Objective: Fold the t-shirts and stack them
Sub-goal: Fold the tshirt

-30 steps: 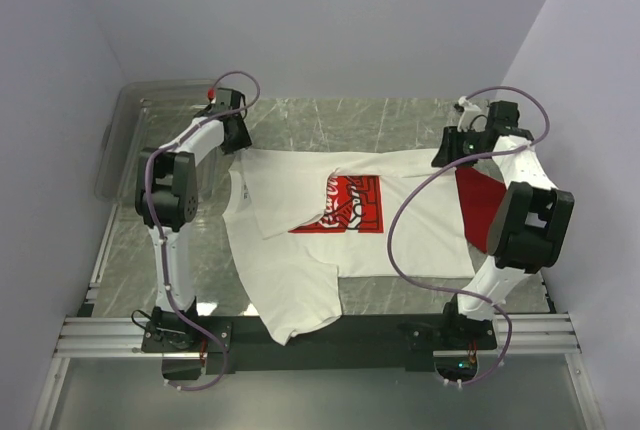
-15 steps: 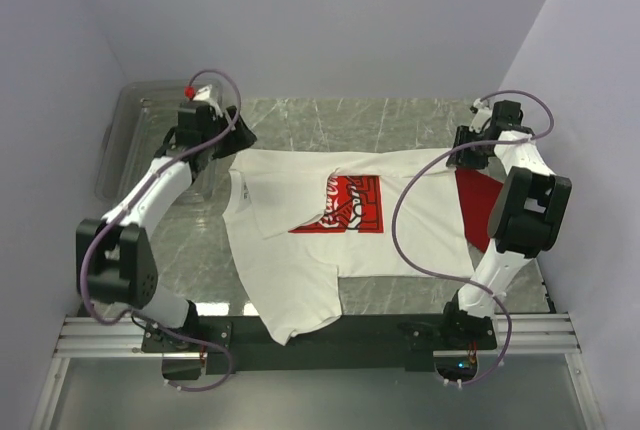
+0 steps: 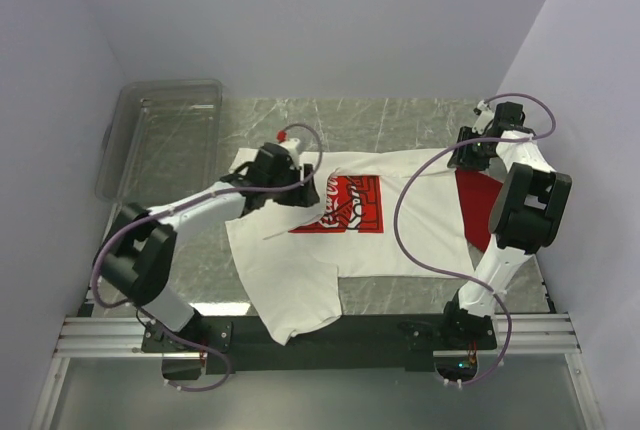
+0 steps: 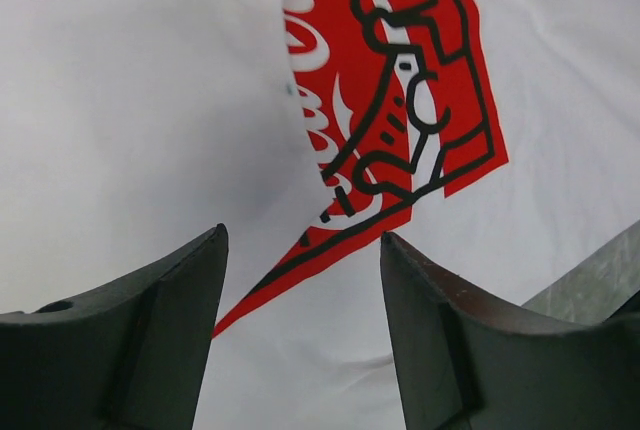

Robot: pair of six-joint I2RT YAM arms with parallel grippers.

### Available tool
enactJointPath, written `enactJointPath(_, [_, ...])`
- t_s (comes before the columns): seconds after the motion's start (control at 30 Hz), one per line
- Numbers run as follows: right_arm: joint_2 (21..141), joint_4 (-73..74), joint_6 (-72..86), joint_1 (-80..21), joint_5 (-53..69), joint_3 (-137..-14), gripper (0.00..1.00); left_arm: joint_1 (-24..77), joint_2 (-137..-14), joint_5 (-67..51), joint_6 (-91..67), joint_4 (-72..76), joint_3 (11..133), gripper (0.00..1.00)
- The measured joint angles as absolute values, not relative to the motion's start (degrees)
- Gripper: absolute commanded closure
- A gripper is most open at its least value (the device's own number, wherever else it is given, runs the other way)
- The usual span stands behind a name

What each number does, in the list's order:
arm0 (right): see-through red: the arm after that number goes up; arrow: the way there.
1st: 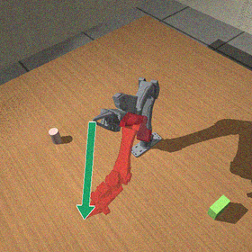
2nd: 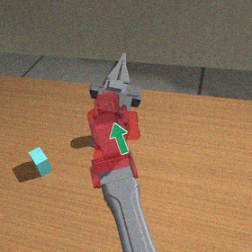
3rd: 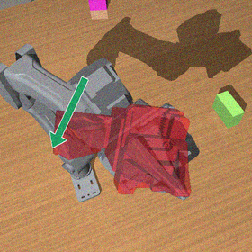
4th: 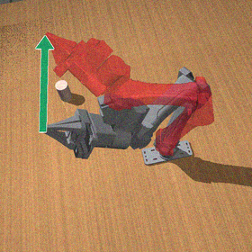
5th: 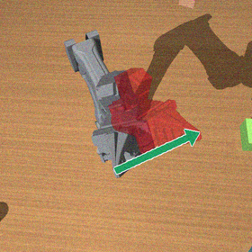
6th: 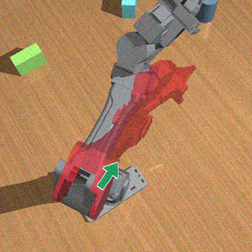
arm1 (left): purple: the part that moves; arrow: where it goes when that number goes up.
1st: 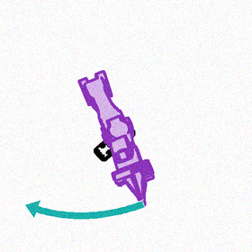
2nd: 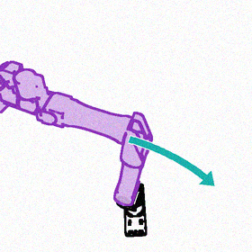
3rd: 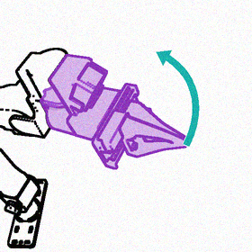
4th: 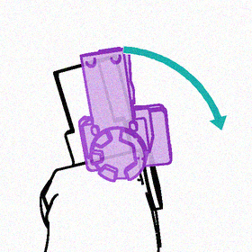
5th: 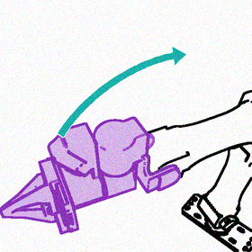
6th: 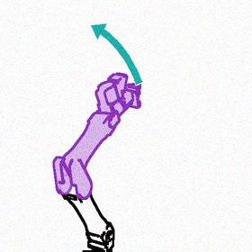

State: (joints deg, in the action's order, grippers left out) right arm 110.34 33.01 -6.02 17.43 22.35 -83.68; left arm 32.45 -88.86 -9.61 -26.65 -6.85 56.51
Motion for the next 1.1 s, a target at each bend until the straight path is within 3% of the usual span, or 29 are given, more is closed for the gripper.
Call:
enactJointPath(0.27, [110.3, 33.1, -6.0, 17.5, 23.8, -83.7, 0.52, 39.3, -97.3, -2.8, -26.8, -8.0, 59.6, 0.35])
enactJointPath(0.5, [110.3, 33.1, -6.0, 17.5, 24.6, -83.7, 0.53, 42.4, -102.4, 1.7, -26.6, -8.7, 64.2, 0.41])
enactJointPath(0.8, [110.3, 33.1, -6.0, 17.5, 25.0, -83.7, 0.53, 43.3, -106.8, 5.8, -26.2, -12.3, 67.6, 0.71])
enactJointPath(0.87, [110.3, 33.1, -6.0, 17.5, 25.1, -83.7, 0.53, 43.3, -106.8, 6.3, -26.2, -13.0, 67.7, 0.81])
enactJointPath(0.93, [110.3, 33.1, -6.0, 17.5, 25.1, -83.7, 0.53, 43.4, -106.8, 6.5, -26.1, -13.5, 67.9, 0.99])
enactJointPath(1.1, [110.3, 33.1, -6.0, 17.5, 25.1, -83.7, 0.53, 43.9, -106.8, 6.9, -25.6, -14.3, 68.0, 0.99])
